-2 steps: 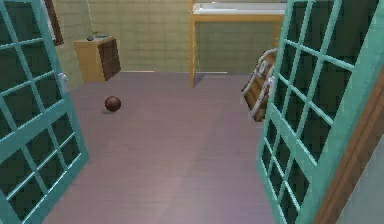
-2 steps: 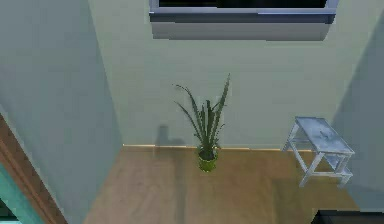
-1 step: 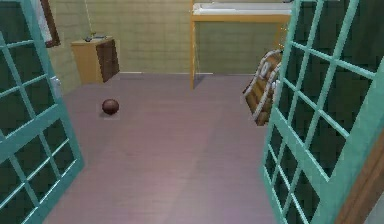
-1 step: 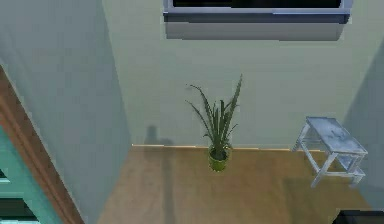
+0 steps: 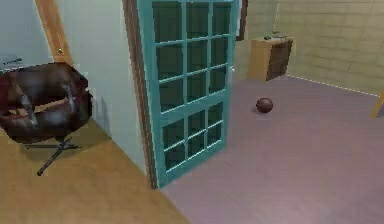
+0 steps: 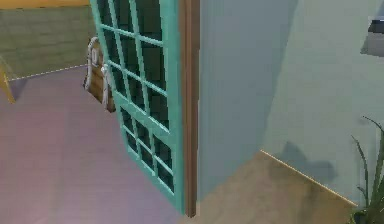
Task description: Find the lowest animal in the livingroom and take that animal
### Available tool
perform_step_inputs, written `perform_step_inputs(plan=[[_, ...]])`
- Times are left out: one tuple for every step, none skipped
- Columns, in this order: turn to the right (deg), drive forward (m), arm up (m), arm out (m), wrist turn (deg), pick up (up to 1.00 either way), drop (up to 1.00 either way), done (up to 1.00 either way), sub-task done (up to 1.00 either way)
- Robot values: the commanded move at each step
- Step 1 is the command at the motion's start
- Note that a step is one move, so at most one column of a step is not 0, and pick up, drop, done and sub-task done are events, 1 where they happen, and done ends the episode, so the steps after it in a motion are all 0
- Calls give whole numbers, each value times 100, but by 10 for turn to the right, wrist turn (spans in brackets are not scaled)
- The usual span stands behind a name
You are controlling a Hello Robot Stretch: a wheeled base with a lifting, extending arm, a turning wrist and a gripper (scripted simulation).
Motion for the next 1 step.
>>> perform_step_inputs(plan=[[-360, 0, 0, 0, 0, 0, 0, 0, 0]])
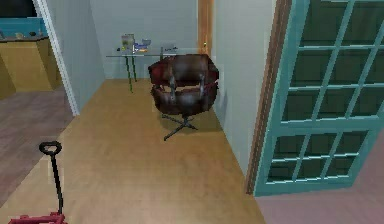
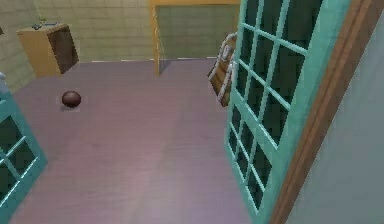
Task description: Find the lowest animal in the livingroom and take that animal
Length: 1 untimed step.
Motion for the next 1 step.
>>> perform_step_inputs(plan=[[0, 10, 0, 0, 0, 0, 0, 0, 0]])
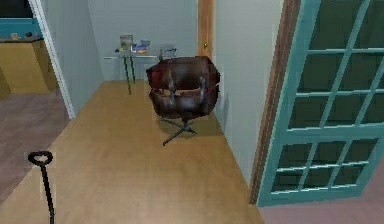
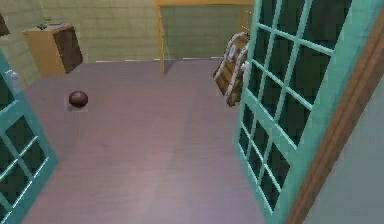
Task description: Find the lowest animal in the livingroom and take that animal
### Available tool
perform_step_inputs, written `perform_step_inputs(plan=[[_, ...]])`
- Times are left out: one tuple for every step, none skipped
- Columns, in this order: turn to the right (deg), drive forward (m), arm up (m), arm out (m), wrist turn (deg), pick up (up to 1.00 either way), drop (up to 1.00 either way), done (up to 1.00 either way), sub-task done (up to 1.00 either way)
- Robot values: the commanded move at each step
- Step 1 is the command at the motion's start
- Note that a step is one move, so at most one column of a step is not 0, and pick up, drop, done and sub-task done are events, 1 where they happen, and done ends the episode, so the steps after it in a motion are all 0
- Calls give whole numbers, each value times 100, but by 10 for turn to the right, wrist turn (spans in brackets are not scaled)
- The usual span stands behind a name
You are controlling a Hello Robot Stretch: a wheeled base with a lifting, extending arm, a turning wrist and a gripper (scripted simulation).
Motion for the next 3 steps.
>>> perform_step_inputs(plan=[[-450, 0, 0, 0, 0, 0, 0, 0, 0], [-450, 0, 0, 0, 0, 0, 0, 0, 0], [-390, 0, 0, 0, 0, 0, 0, 0, 0]])
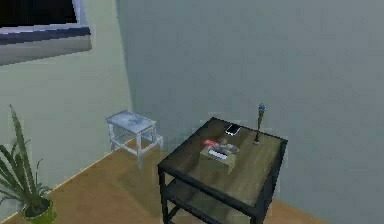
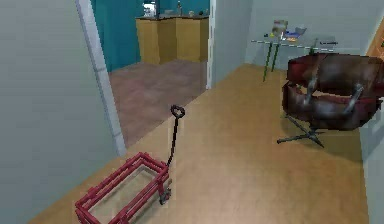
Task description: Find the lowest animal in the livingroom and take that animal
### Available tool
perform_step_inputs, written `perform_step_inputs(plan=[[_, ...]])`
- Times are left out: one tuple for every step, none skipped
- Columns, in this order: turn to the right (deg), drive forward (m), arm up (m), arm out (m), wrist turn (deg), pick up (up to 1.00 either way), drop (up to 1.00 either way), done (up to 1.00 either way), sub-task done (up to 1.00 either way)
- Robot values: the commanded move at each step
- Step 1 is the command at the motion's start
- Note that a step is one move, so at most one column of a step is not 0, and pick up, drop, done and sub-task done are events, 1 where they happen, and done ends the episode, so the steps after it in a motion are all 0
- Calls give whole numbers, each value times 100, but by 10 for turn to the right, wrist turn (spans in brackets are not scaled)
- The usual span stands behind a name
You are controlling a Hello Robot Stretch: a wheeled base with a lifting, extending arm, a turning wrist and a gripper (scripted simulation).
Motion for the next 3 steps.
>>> perform_step_inputs(plan=[[0, 50, 0, 0, 0, 0, 0, 0, 0], [-450, 0, 0, 0, 0, 0, 0, 0, 0], [-180, 0, 0, 0, 0, 0, 0, 0, 0]])
